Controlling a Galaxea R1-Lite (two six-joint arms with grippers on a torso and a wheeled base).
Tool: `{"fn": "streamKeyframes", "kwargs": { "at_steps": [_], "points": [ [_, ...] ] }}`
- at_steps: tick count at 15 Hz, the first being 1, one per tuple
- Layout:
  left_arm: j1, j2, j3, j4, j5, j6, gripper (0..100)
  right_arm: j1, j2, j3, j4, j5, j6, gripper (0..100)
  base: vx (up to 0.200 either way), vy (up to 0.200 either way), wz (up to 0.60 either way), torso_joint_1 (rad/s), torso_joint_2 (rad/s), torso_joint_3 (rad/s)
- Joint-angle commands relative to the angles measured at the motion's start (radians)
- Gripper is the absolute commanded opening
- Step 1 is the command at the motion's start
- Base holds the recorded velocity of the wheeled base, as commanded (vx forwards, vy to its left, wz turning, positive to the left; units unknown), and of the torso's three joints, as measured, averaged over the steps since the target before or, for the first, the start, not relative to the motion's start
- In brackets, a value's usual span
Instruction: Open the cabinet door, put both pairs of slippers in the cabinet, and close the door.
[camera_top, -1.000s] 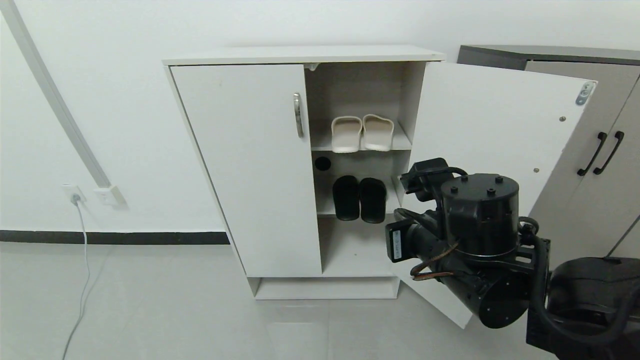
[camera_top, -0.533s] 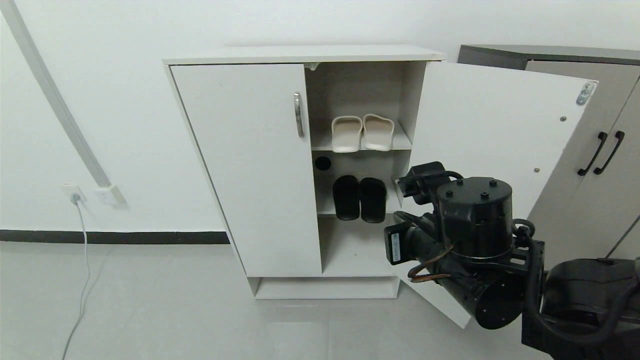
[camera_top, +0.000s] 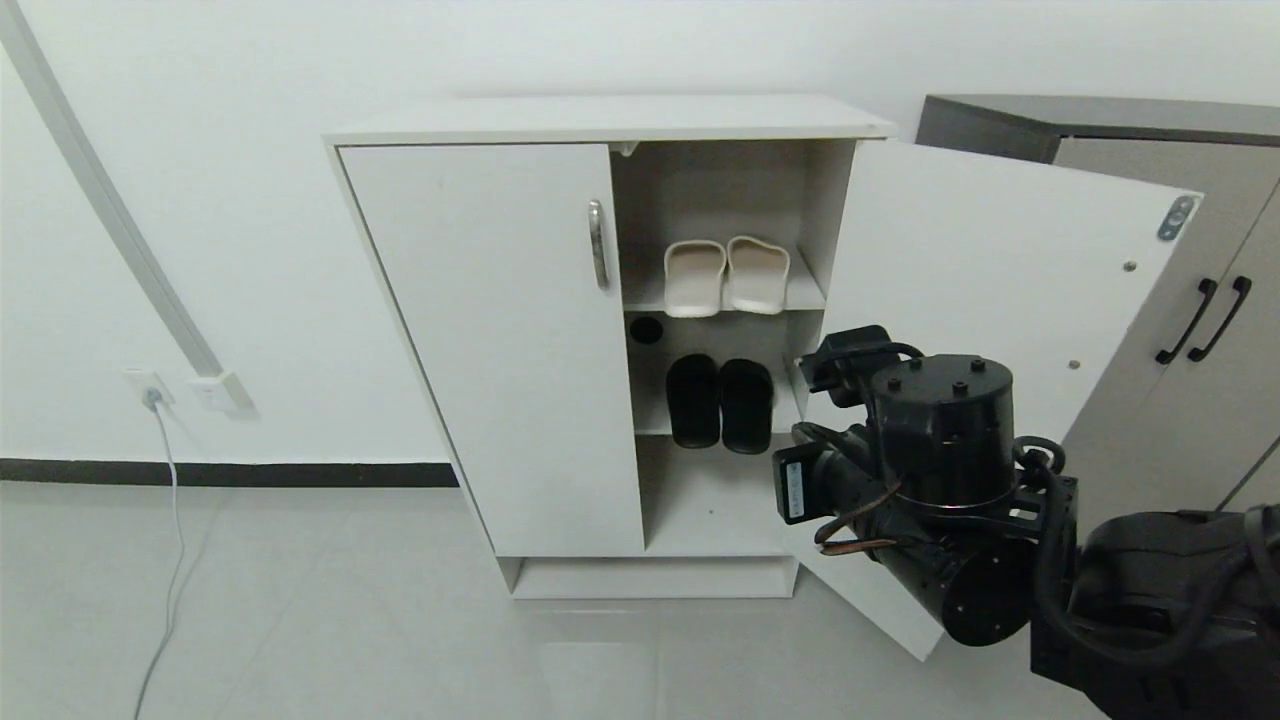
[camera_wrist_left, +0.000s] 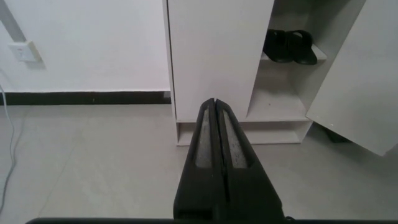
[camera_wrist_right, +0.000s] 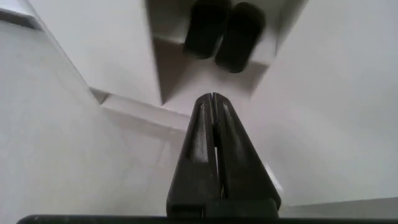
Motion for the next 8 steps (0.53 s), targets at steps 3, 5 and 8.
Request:
{"fn": "streamKeyframes", "kwargs": {
  "at_steps": [3, 5, 8],
  "points": [
    [0.001, 0.001, 0.000, 0.000, -0.001, -0.001, 0, 0.004, -0.003, 0.000, 0.000, 0.003, 0.001, 0, 0.000, 0.000, 0.00, 0.049, -0.52, -0.373],
    [0.001, 0.001, 0.000, 0.000, 0.000, -0.001, 0, 0.004, 0.002, 0.000, 0.000, 0.003, 0.001, 0, 0.000, 0.000, 0.00, 0.105, -0.45, -0.349],
    [0.001, 0.001, 0.000, 0.000, 0.000, -0.002, 0, 0.002, 0.003, 0.001, 0.000, 0.003, 0.001, 0, 0.000, 0.000, 0.00, 0.113, -0.46, -0.351]
  ]
}}
